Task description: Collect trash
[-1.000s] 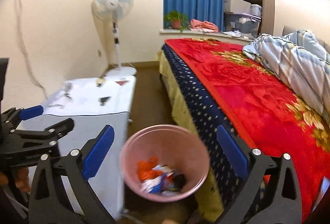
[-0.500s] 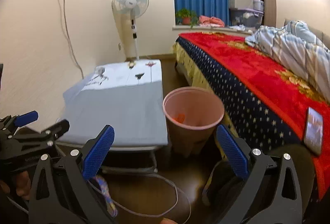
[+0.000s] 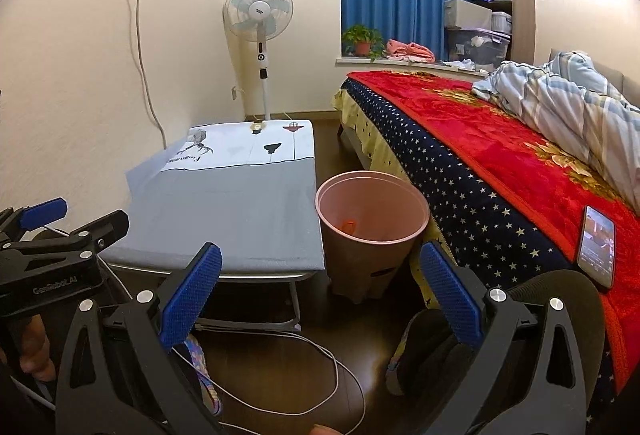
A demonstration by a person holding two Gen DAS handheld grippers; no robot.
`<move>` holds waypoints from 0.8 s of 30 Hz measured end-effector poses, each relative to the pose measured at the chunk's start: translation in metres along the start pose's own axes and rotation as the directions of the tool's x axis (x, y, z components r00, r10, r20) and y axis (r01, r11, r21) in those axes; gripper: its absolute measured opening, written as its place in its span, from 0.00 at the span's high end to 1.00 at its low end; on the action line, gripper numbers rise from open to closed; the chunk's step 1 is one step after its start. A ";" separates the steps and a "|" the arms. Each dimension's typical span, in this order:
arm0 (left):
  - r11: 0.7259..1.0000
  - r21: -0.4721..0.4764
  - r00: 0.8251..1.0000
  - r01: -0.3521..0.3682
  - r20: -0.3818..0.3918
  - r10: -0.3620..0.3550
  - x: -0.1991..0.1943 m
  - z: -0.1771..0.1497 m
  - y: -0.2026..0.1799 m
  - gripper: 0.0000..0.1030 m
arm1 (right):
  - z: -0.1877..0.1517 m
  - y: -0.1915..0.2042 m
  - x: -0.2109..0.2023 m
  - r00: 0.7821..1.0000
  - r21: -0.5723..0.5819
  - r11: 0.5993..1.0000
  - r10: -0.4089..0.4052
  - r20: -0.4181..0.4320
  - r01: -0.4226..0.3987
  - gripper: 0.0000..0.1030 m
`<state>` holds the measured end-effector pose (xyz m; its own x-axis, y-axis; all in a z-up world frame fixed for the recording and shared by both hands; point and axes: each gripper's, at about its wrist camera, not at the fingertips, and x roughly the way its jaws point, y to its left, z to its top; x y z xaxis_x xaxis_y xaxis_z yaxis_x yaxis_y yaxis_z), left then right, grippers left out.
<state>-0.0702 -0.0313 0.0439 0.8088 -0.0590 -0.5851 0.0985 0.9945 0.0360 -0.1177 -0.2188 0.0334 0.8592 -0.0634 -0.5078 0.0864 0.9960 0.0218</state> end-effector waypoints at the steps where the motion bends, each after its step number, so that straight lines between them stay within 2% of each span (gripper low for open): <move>1: 1.000 -0.001 1.000 0.000 0.001 0.000 0.000 0.000 0.000 0.08 | 0.000 0.000 0.000 1.000 0.003 1.000 0.002 -0.001 -0.002 0.05; 24: 1.000 -0.008 1.000 -0.008 0.011 0.008 -0.003 0.001 -0.002 0.08 | 0.000 0.002 -0.003 1.000 0.006 1.000 0.008 -0.002 -0.008 0.05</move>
<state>-0.0721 -0.0331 0.0460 0.8162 -0.0516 -0.5754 0.0869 0.9956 0.0340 -0.1198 -0.2162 0.0347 0.8586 -0.0555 -0.5096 0.0829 0.9961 0.0312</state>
